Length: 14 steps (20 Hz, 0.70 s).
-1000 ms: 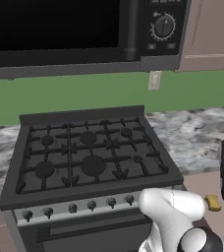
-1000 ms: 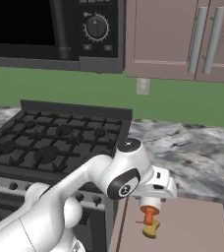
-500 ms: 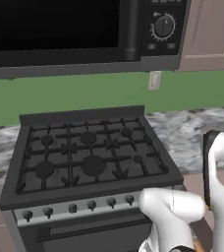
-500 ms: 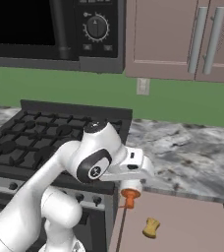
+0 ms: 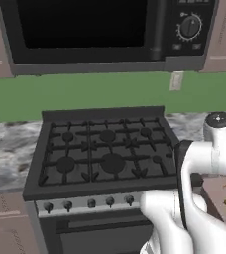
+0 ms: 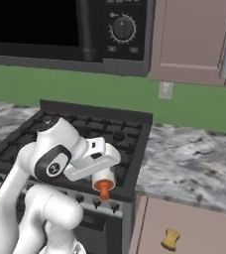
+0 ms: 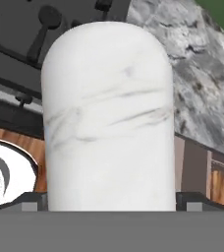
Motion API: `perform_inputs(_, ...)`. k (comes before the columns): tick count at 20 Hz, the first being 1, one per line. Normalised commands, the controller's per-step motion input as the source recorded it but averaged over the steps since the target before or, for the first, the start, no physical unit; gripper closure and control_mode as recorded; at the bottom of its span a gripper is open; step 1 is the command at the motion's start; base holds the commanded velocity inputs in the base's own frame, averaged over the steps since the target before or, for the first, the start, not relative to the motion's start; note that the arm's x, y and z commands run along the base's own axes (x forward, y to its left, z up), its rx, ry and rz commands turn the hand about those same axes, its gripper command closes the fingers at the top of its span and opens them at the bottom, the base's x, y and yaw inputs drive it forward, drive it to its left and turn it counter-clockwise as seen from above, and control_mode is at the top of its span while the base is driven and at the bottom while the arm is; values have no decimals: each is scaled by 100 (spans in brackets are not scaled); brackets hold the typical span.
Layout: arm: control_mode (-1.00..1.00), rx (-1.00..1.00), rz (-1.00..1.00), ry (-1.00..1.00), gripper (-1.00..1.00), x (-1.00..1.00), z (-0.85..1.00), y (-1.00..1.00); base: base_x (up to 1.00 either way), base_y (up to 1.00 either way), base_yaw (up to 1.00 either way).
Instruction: Restock the sink supplies by placing the sponge and soap dispenser on the counter and next to the sink. Make sure the soap dispenser is upright.
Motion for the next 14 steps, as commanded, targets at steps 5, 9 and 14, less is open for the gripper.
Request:
perform_inputs(5,100,0,0,0,100,0,0,0,-22,100,61)
perform_inputs(9,100,0,0,0,100,0,0,0,-21,100,65)
perform_inputs(14,100,0,0,0,100,0,0,0,-23,98,68)
